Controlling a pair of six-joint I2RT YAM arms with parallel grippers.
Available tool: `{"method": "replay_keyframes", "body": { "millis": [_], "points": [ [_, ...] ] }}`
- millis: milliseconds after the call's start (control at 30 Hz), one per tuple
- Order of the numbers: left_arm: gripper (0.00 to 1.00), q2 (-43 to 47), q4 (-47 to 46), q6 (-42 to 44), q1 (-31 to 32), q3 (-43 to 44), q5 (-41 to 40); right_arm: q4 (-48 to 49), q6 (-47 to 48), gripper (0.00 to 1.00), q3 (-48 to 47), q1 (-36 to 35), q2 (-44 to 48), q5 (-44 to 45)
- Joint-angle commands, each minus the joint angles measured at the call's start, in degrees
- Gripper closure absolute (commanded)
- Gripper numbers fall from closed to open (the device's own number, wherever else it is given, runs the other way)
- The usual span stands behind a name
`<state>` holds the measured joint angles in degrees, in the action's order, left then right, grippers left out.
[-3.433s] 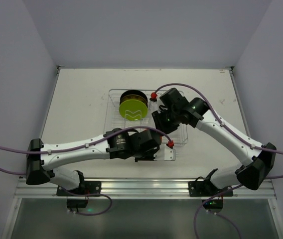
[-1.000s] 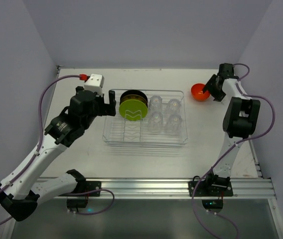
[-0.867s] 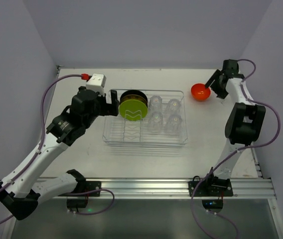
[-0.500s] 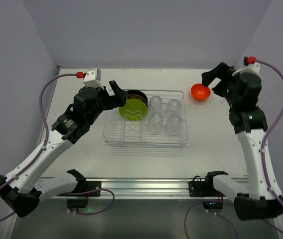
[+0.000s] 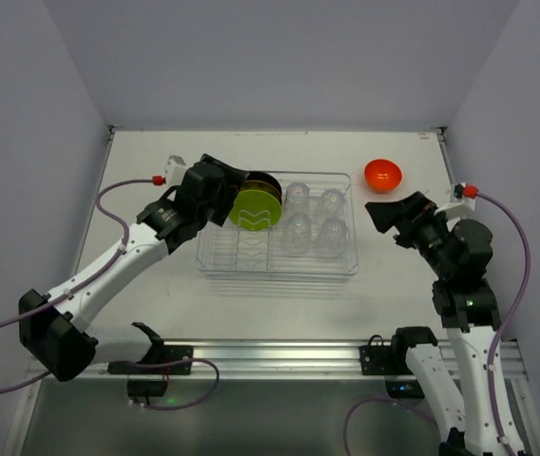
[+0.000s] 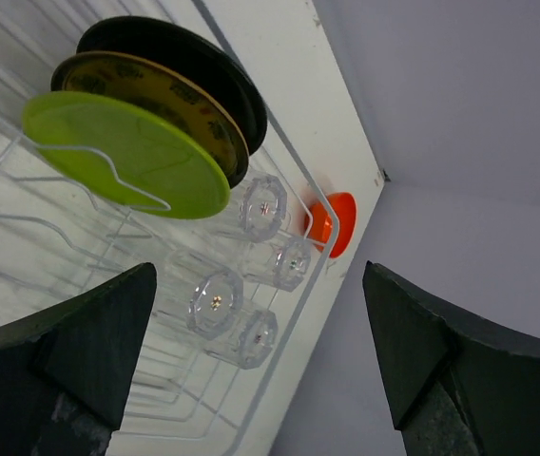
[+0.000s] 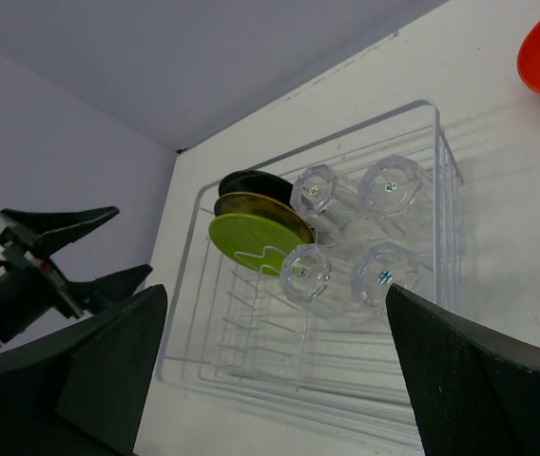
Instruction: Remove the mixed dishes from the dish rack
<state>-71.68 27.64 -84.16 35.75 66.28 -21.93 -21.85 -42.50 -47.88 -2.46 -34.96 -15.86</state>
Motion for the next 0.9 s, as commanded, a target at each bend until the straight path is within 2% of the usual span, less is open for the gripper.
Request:
{"method": "replay_keyframes", "body": {
  "millis": [0, 233, 367, 533, 600, 867],
  "points": [
    [0.08, -3.28, 0.85, -17.08, -0.15, -0.01, -2.59, -1.70, -0.92, 0.01, 2.43, 0.17, 5.68, -2.08],
    [0.13, -12.51, -0.04, -25.00, -0.24, 3.32, -1.44, -6.19, 0.49, 0.01, 3.49, 0.17, 11.84, 2.67],
    [0.33, -16.29, 2.23, -27.98, -0.33, 5.61, -2.59, -6.01, 0.49, 0.01, 4.02, 0.17, 13.16, 2.15],
    [0.35, -20.69, 1.63, -29.22, -0.68, 6.32, -1.45, -6.10, 1.72, 0.01, 4.02, 0.17, 13.78, 2.06],
    [0.42, -22.35, 1.72, -29.39, -0.85, 7.10, -1.18, -6.19, 2.51, 0.01, 4.11, 0.17, 14.65, 3.02],
    [0.48, -24.64, 1.72, -32.03, -0.94, 7.98, -1.97, -6.55, 3.39, 0.01, 4.64, 0.00, 16.24, 3.38]
  ]
}}
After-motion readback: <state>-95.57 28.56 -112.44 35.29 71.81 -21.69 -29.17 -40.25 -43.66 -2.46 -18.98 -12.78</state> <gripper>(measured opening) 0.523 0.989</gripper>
